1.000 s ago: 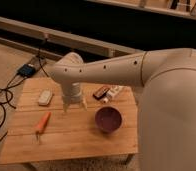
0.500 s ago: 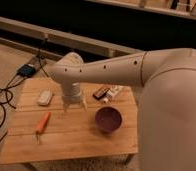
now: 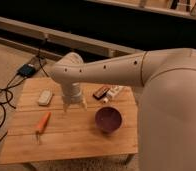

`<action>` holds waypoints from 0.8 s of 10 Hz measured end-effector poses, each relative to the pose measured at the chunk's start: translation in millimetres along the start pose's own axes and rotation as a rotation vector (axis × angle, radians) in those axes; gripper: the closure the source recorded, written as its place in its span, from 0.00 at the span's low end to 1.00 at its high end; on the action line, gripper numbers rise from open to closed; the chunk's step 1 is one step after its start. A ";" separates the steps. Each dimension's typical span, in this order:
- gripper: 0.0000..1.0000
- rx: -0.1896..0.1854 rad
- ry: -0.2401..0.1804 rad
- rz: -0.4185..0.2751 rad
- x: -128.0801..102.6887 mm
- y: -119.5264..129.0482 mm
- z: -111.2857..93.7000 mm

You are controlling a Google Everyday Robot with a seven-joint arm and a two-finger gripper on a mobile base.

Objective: Place the pepper in the ceramic bowl

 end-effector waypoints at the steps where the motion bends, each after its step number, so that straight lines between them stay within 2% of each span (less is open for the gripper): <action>1: 0.35 0.000 0.000 0.000 0.0 0.0 0.0; 5: 0.35 0.000 0.000 0.000 -0.1 -0.1 -0.1; 8: 0.35 0.005 0.022 -0.018 1.5 4.6 4.3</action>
